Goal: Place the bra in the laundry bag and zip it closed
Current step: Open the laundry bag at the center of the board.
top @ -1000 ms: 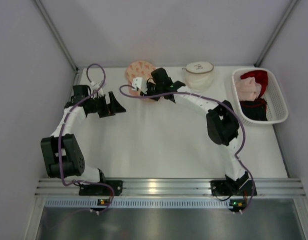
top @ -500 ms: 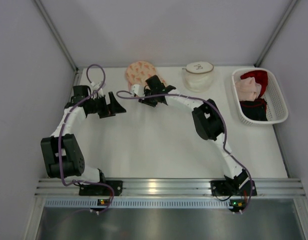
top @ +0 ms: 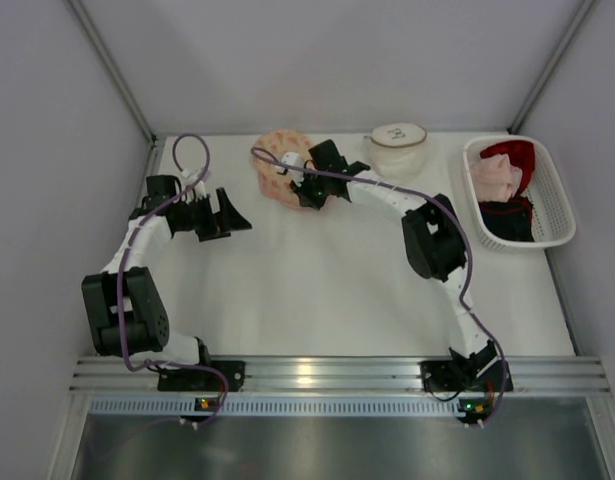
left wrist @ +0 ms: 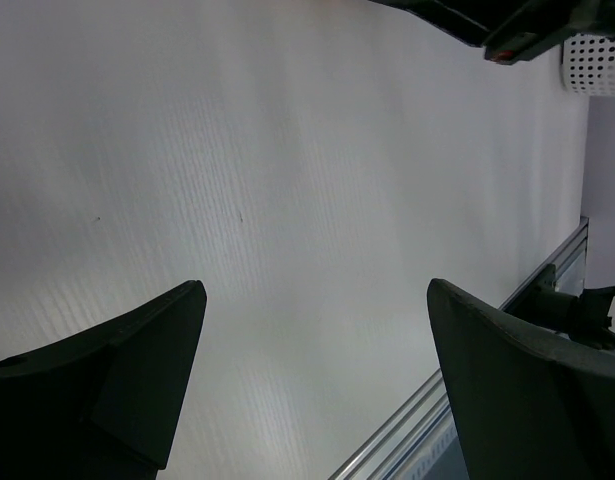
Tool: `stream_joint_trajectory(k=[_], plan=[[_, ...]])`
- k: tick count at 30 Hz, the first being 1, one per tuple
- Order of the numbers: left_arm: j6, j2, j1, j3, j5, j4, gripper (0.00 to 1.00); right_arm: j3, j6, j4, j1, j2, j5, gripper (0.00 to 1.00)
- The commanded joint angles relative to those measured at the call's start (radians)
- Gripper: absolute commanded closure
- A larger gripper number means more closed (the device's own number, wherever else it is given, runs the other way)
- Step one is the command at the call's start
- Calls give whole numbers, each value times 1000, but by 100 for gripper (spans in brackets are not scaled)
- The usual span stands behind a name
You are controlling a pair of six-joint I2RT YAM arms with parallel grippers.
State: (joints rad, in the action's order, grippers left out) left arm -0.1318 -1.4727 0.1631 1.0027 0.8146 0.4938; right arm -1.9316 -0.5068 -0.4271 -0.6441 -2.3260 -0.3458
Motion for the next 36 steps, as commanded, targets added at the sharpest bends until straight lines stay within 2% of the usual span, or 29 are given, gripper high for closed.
stream_joint_trajectory(k=[1,7,10,11,13,18,22,28,31,36], plan=[[6,37,9,-26,24,-8,2,46,218,19,-8,203,-149,100],[-12,45,7,-58,44,-29,7,178,442,79,-14,329,-262,100],[-37,51,9,-73,44,-52,15,247,533,126,-15,393,-298,100],[-49,49,7,-79,47,-61,21,266,547,136,-15,413,-309,100],[-66,40,9,-85,41,-84,24,334,591,168,-12,487,-323,100],[-72,11,4,-93,-57,-126,25,652,809,316,32,715,-335,100],[-72,-47,-7,-85,-124,-164,21,839,875,395,58,858,-306,100],[-71,-149,-100,-12,-257,-239,22,1009,993,389,139,975,-231,100],[-63,-210,-157,31,-342,-242,25,1063,1019,347,204,1005,-209,100],[-75,-270,-218,59,-353,-244,34,1135,1042,229,303,1050,-203,100]])
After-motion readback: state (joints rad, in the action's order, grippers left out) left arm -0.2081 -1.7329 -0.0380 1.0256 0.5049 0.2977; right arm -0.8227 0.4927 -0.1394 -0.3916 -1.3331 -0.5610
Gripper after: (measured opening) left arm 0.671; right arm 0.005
